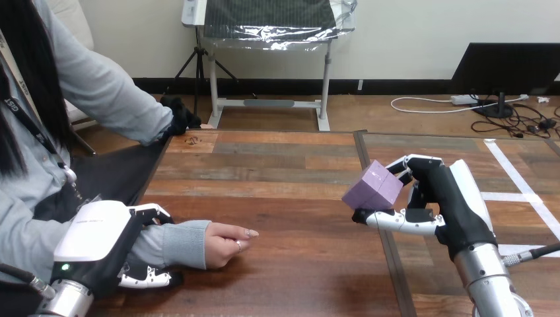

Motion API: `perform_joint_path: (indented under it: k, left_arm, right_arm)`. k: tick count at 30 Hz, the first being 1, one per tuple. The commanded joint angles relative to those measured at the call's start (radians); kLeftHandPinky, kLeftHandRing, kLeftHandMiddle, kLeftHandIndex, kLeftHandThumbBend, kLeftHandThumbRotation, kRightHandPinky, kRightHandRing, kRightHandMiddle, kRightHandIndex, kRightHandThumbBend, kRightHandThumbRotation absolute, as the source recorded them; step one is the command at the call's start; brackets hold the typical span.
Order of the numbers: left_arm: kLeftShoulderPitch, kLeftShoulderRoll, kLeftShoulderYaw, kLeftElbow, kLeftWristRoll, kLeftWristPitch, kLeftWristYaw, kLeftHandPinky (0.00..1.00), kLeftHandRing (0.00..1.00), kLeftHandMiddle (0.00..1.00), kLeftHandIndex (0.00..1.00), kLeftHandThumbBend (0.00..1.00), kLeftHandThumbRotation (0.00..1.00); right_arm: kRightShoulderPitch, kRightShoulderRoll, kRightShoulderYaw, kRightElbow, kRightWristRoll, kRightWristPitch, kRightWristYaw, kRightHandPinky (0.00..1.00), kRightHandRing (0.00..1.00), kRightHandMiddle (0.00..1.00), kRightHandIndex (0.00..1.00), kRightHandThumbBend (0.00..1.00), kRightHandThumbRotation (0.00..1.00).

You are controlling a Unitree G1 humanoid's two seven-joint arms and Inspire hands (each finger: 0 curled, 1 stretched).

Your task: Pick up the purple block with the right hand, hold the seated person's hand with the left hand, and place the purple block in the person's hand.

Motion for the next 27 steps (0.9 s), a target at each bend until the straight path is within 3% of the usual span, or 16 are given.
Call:
perform_joint_path:
  k: [1, 11, 27]
  left_arm:
    - [-0.065, -0.020, -0.019, 0.031, -0.023, 0.002, 0.010, 0.45, 0.47, 0.51, 0.55, 1.00, 0.25]
    - [-0.075, -0.034, -0.030, 0.042, -0.040, 0.028, 0.013, 0.42, 0.42, 0.47, 0.50, 1.00, 0.25]
    - [-0.098, -0.057, -0.048, 0.038, -0.032, 0.033, 0.035, 0.35, 0.35, 0.40, 0.43, 0.99, 0.26]
  right_arm:
    - [-0.039, 0.018, -0.018, -0.042, -0.002, -0.003, -0.019, 0.05, 0.09, 0.14, 0.17, 0.33, 0.00]
    - [-0.043, 0.027, -0.017, -0.024, 0.007, -0.018, -0.009, 0.05, 0.09, 0.14, 0.17, 0.33, 0.00]
    - [-0.049, 0.053, -0.004, -0.003, -0.007, 0.022, -0.003, 0.05, 0.09, 0.15, 0.18, 0.33, 0.00]
